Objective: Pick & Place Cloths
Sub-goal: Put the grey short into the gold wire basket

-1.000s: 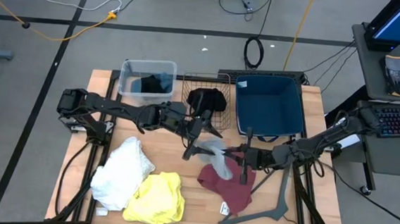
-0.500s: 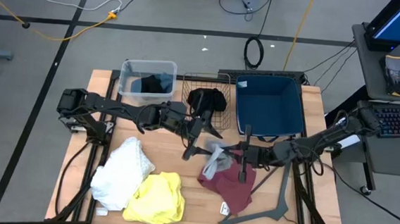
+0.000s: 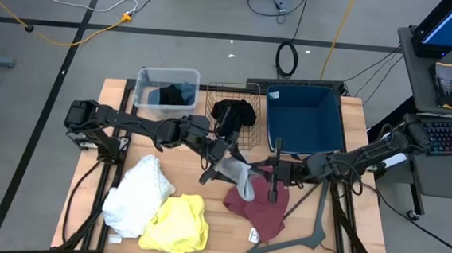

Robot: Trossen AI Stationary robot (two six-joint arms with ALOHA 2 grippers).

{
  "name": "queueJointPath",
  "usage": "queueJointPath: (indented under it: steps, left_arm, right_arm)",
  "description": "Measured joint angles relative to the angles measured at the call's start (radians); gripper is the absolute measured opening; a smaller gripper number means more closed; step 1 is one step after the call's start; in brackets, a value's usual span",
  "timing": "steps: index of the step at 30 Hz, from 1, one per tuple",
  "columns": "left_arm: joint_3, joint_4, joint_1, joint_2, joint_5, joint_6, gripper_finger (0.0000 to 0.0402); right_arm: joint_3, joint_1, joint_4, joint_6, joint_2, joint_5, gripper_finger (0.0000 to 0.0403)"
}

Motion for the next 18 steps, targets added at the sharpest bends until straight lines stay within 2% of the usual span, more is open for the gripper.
queueJointPath:
  steps: [6, 18]
  left_arm:
    - [0.000, 0.001, -0.002, 0.000, 0.018, 0.022, 0.0297]
    - [0.000, 0.012, -0.002, 0.009, 0.026, 0.037, 0.0206]
  right_arm:
    - [0.000, -0.003, 0.038, -0.022, 0.000, -0.039, 0.0000]
    - [0.000, -0.008, 0.071, -0.035, 0.000, -0.056, 0.0000]
